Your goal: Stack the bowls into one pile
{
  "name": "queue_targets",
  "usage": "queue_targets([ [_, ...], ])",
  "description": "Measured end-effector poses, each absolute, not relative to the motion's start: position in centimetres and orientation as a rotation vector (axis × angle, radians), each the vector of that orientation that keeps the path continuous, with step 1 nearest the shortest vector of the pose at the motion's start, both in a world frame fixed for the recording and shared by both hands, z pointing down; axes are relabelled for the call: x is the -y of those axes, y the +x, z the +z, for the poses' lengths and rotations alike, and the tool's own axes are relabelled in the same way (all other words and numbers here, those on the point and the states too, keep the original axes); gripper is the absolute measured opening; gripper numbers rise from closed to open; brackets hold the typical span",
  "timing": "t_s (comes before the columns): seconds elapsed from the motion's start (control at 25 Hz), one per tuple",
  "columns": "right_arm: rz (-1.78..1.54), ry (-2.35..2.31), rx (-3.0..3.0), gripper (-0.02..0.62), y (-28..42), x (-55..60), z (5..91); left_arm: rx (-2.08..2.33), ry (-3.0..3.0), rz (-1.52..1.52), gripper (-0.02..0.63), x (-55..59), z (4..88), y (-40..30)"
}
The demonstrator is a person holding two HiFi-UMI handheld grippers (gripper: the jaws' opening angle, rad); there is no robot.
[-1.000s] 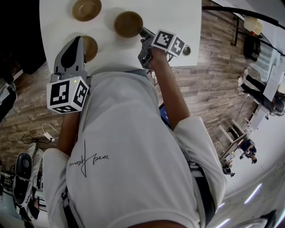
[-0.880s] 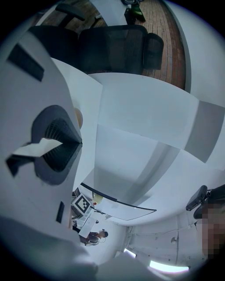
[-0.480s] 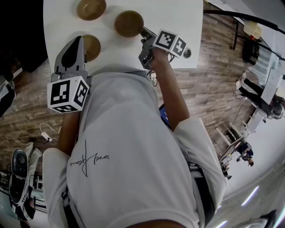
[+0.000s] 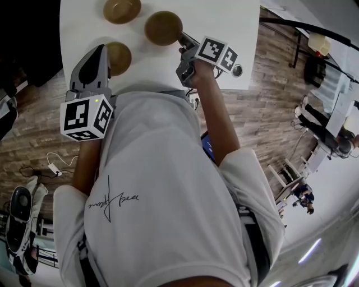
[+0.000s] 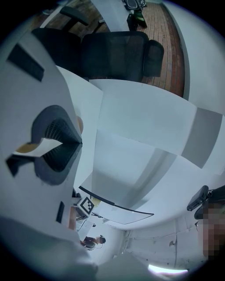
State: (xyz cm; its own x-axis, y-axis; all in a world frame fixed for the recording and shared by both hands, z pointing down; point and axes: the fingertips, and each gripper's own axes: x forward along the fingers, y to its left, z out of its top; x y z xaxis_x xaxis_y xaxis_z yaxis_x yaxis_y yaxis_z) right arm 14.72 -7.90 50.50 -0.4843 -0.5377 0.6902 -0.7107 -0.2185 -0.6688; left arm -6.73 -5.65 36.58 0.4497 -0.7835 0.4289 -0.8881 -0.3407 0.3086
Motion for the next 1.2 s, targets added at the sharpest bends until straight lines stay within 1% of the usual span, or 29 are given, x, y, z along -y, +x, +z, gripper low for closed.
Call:
queue_targets([
  [1.2, 1.787, 1.392, 2.01, 0.025, 9.4, 11.3, 47.3, 1.474, 2.17, 0.263, 0.003, 4.1, 36.5, -9.5],
])
